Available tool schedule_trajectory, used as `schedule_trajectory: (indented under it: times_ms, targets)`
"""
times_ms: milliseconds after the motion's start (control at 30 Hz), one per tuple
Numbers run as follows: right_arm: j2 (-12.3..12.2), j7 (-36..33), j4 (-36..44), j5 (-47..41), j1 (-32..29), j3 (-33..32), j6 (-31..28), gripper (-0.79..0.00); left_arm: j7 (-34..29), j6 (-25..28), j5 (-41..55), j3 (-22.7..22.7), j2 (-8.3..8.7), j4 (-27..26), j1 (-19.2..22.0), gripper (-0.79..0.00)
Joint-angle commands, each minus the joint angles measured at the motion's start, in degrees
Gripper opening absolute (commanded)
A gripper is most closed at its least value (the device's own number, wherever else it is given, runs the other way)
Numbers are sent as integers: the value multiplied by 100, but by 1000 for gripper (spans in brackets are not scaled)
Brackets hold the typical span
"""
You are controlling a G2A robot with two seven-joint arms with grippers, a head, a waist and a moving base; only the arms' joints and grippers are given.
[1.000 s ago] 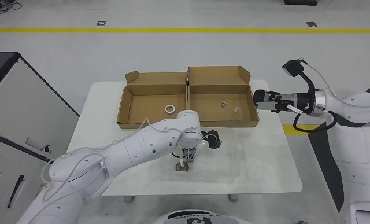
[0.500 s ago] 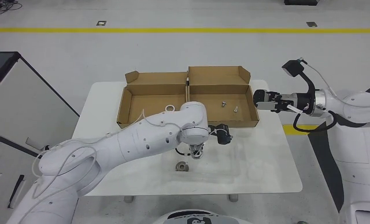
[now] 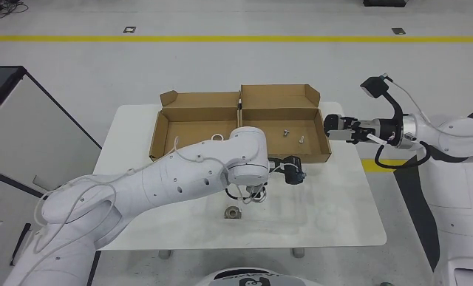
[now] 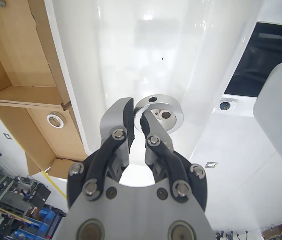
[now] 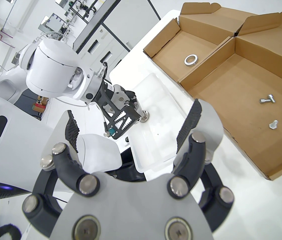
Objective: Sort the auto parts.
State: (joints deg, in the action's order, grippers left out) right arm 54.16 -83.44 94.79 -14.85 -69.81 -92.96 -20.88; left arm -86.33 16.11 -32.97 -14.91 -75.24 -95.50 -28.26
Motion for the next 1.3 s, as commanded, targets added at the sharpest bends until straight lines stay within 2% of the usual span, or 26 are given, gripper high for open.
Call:
schedule_trajectory:
  times_ms: [0, 167, 400, 533, 633, 833, 1000, 1133, 1267]
  targets:
    - [0, 0, 0, 0, 0, 0, 0, 0, 585, 6, 71, -258, 38, 15, -47, -785]
    - [0, 0, 0, 0, 0, 0, 0, 0, 1390, 283, 220, -995, 306, -78, -350, -785]
    - [0, 0, 0, 0, 0, 0, 0, 0, 2319, 571, 384, -1763, 529, -365, -790, -785]
    - [0, 0, 0, 0, 0, 0, 0, 0, 2431, 781, 475, -2164, 670, -605, -1044, -785]
    - [0, 0, 0, 0, 0, 0, 0, 0, 2285, 842, 399, -2528, 814, -822, -1270, -785]
    - [0, 0, 0, 0, 0, 0, 0, 0, 2136, 1061, 665, -3511, 1125, -1485, -1908, -785]
    - [0, 0, 0, 0, 0, 0, 0, 0, 2942, 1118, 1207, -4585, 1311, -1889, -2590, -785]
    - [0, 0, 0, 0, 0, 0, 0, 0, 3615, 1562, 1868, -5193, 1391, -1997, -3050, -785]
    - [0, 0, 0, 0, 0, 0, 0, 0, 3833, 2303, 2631, -5426, 1433, -1941, -3199, -785]
